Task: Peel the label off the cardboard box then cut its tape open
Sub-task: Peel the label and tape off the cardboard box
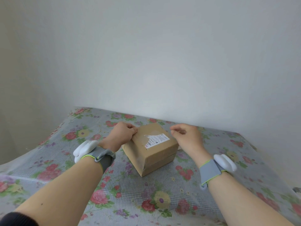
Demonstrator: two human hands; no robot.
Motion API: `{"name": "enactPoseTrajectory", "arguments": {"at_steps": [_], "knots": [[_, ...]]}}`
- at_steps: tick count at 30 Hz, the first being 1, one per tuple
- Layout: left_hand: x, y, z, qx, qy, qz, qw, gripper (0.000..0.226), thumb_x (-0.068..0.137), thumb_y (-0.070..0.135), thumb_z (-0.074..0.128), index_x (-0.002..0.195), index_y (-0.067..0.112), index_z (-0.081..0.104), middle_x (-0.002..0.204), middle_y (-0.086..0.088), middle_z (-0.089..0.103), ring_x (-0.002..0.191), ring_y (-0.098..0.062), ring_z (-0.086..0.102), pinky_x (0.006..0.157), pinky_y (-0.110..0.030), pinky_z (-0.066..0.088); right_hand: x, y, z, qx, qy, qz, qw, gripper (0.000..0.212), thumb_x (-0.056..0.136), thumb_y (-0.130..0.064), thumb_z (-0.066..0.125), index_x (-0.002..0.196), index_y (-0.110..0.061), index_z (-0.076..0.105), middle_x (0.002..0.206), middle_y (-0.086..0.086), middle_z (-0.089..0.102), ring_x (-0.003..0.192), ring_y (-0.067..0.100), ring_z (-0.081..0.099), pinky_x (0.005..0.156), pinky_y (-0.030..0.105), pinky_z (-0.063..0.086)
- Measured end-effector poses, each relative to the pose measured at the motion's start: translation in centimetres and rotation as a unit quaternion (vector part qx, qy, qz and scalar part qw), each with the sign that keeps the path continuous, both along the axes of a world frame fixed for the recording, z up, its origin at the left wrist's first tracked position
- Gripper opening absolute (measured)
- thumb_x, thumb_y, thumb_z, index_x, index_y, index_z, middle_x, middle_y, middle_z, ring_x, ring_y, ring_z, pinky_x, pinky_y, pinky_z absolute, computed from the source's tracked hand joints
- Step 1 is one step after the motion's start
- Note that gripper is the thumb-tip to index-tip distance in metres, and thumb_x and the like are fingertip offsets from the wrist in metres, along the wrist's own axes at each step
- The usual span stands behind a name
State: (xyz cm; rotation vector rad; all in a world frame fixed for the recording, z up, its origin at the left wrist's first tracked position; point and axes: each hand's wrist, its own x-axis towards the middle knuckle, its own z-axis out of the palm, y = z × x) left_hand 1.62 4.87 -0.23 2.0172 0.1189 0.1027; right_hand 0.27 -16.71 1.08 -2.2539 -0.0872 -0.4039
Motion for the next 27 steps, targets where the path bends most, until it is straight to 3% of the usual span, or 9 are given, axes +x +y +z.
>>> {"name": "enactPoseTrajectory", "arguments": {"at_steps": [2,5,8,11,15,20,24,27], "knots": [[0.0,0.0,-0.1,0.001,-0.002,0.001,1.0,0.019,0.095,0.02,0.054,0.099,0.007,0.068,0.075,0.004,0.059,0.067,-0.007,0.05,0.057,-0.018,0.039,0.1,1.0,0.1,-0.055,0.035,0.035,0.997,0.017,0.086,-0.022,0.06,0.094,-0.031,0.072,0.099,-0.01,0.068,0.091,0.017,0.064,0.067,0.02,0.045],[-0.1,0.1,0.0,0.011,-0.005,-0.001,1.0,0.021,0.096,0.02,0.054,0.103,0.006,0.068,0.085,-0.002,0.062,0.07,-0.009,0.052,0.059,-0.018,0.04,0.2,1.6,-0.1,-0.103,0.045,0.041,0.993,0.022,0.086,-0.02,0.056,0.097,-0.032,0.071,0.114,-0.006,0.067,0.087,0.024,0.067,0.059,0.018,0.043],[-0.1,0.2,-0.1,0.017,-0.005,-0.004,1.0,0.022,0.095,0.021,0.054,0.105,0.007,0.068,0.09,-0.003,0.062,0.072,-0.011,0.053,0.061,-0.021,0.043,0.2,2.0,0.1,-0.104,0.045,0.037,0.993,0.02,0.085,-0.016,0.056,0.088,-0.029,0.07,0.102,-0.007,0.069,0.082,0.016,0.065,0.067,0.024,0.046],[-0.2,0.1,-0.2,0.018,-0.004,-0.005,1.0,0.023,0.096,0.021,0.053,0.106,0.006,0.068,0.092,-0.005,0.063,0.077,-0.015,0.054,0.062,-0.022,0.043,0.2,2.0,0.3,-0.111,0.05,0.033,0.992,0.019,0.084,-0.014,0.056,0.083,-0.028,0.069,0.089,-0.008,0.066,0.083,0.02,0.065,0.068,0.027,0.049],[-0.1,0.2,-0.3,0.015,-0.001,-0.003,1.0,0.023,0.096,0.022,0.053,0.104,0.007,0.068,0.091,-0.007,0.065,0.079,-0.019,0.056,0.071,-0.029,0.047,0.4,2.0,-0.2,-0.121,0.041,0.028,0.991,0.016,0.086,-0.015,0.056,0.09,-0.027,0.066,0.097,-0.008,0.065,0.085,0.015,0.062,0.071,0.024,0.047],[-0.1,0.1,-0.3,0.028,-0.01,-0.004,1.0,0.024,0.096,0.02,0.052,0.105,0.005,0.068,0.093,-0.008,0.063,0.07,-0.012,0.051,0.06,-0.02,0.041,0.5,1.8,0.1,-0.123,0.044,0.036,0.991,0.016,0.088,-0.014,0.055,0.091,-0.025,0.066,0.093,-0.009,0.061,0.082,0.008,0.054,0.058,0.012,0.035],[-0.1,0.1,-0.3,0.026,-0.004,-0.003,1.0,0.024,0.096,0.021,0.052,0.105,0.006,0.068,0.095,-0.009,0.065,0.071,-0.013,0.052,0.06,-0.02,0.041,0.5,2.2,-0.3,-0.134,0.035,0.023,0.99,0.018,0.09,-0.014,0.052,0.097,-0.023,0.067,0.103,-0.005,0.065,0.088,0.01,0.053,0.074,0.022,0.042],[-0.1,0.1,-0.3,0.03,-0.003,-0.005,1.0,0.024,0.096,0.021,0.051,0.106,0.006,0.068,0.095,-0.009,0.065,0.074,-0.015,0.053,0.06,-0.021,0.042,0.5,2.1,-0.3,-0.129,0.035,0.028,0.991,0.018,0.09,-0.012,0.053,0.094,-0.022,0.067,0.102,-0.004,0.065,0.088,0.011,0.055,0.077,0.022,0.043]]}}
